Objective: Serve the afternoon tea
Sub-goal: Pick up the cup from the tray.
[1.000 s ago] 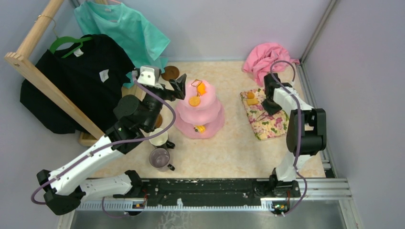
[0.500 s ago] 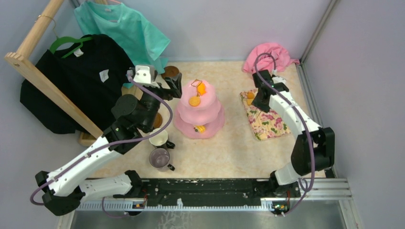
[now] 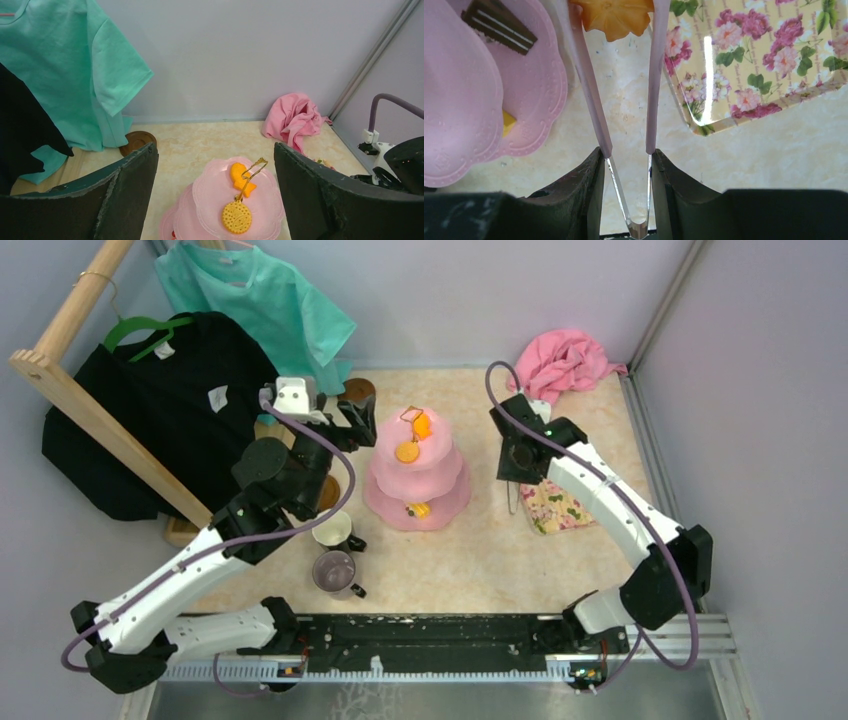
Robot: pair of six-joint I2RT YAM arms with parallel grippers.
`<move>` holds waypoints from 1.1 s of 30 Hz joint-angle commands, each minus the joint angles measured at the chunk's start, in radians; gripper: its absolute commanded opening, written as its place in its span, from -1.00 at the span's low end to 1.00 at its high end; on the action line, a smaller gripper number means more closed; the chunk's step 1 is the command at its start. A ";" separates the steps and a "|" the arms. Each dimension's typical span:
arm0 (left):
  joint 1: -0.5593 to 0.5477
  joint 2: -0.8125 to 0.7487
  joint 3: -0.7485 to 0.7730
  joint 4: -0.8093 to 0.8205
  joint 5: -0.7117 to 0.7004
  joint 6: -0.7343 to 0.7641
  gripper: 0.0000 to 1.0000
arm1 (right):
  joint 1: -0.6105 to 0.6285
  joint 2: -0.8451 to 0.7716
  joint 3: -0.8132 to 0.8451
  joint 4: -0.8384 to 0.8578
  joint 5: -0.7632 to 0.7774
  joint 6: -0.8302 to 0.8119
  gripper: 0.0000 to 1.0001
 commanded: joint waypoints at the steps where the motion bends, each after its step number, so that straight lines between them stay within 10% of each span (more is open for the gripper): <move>1: 0.007 -0.028 0.039 -0.043 -0.027 -0.046 0.80 | 0.062 -0.034 0.060 -0.047 -0.014 -0.013 -0.71; 33: 0.008 -0.079 0.076 -0.219 -0.178 -0.058 0.79 | 0.508 0.364 0.404 -0.132 -0.031 0.105 -0.70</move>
